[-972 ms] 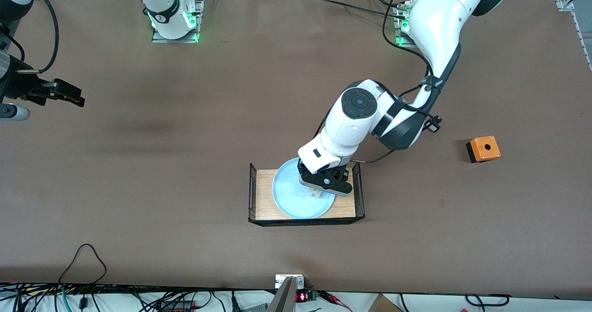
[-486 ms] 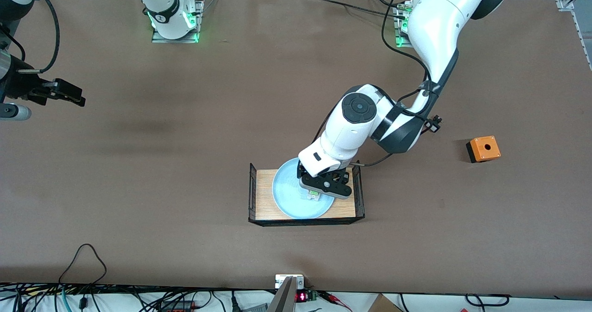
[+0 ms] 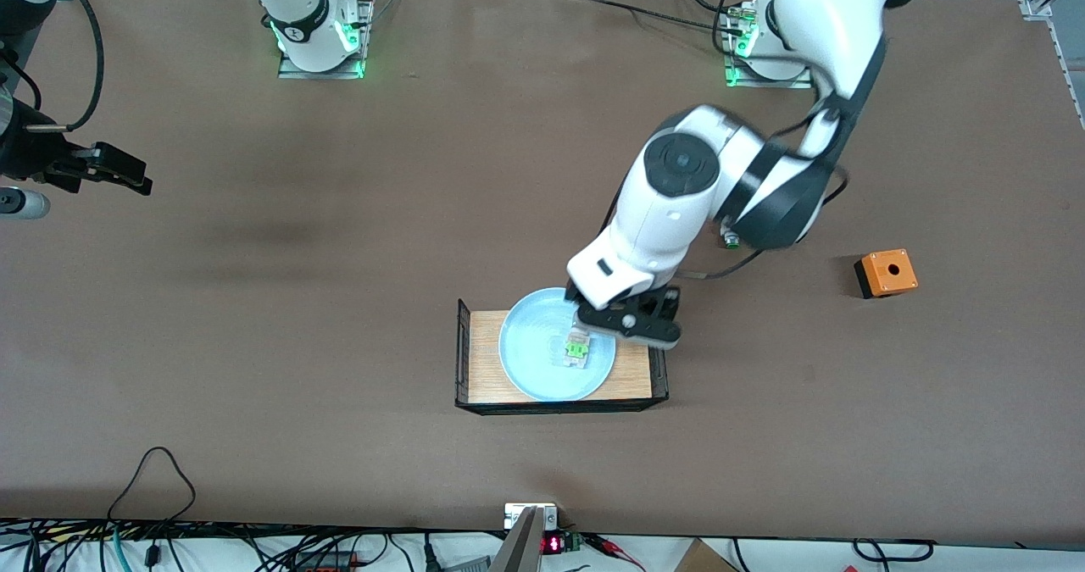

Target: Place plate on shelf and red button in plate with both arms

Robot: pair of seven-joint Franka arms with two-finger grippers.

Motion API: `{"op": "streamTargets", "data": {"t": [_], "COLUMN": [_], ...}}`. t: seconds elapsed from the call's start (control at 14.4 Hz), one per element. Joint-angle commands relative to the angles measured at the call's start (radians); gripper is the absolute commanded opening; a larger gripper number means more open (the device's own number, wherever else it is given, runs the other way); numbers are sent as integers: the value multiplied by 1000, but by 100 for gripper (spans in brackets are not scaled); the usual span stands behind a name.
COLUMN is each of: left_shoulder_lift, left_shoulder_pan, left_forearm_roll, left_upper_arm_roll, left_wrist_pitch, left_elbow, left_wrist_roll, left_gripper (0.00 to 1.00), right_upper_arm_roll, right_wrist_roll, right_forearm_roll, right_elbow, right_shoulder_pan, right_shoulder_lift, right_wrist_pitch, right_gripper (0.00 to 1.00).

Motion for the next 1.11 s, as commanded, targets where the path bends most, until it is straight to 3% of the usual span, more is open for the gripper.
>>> {"op": "streamTargets", "data": {"t": [0.0,0.21,0.42,0.62,0.76,0.9,1.04], "left_shoulder_lift": [-131,-212,-304,-328,-395,-485,-585], "left_shoulder_pan": [41,59,158,264,280,278,269], "left_forearm_roll": [-56,-59,-134,-163,-185,-285,-301], "left_upper_arm_roll": [-4,-5,-7,-2,51,145,241], "left_wrist_pitch": [-189,-379,-390,-429,-423,-404,-330], "left_elbow": [-33,-45,-136,-153,-226,-338,-465], "left_wrist_roll": [4,41,219,424,483,486,517], "left_gripper": [100,100,100,100,100,100,100], "right_upper_arm_roll": [-3,-3,-5,-5,-3,-3,-5], "right_wrist_roll": [-14,-14,-14,-14,-14,-14,-14], "right_forearm_roll": [-2,-2,-2,-2,-2,-2,-2], "right_elbow": [9,9,9,7,9,7,9], "right_shoulder_pan": [0,0,0,0,0,0,0], "right_shoulder_lift": [-8,-8,-8,-8,-8,-8,-8], "right_wrist_pitch": [-16,-16,-14,-14,-13,-14,-14], "right_gripper": [100,100,100,100,100,100,100]}}
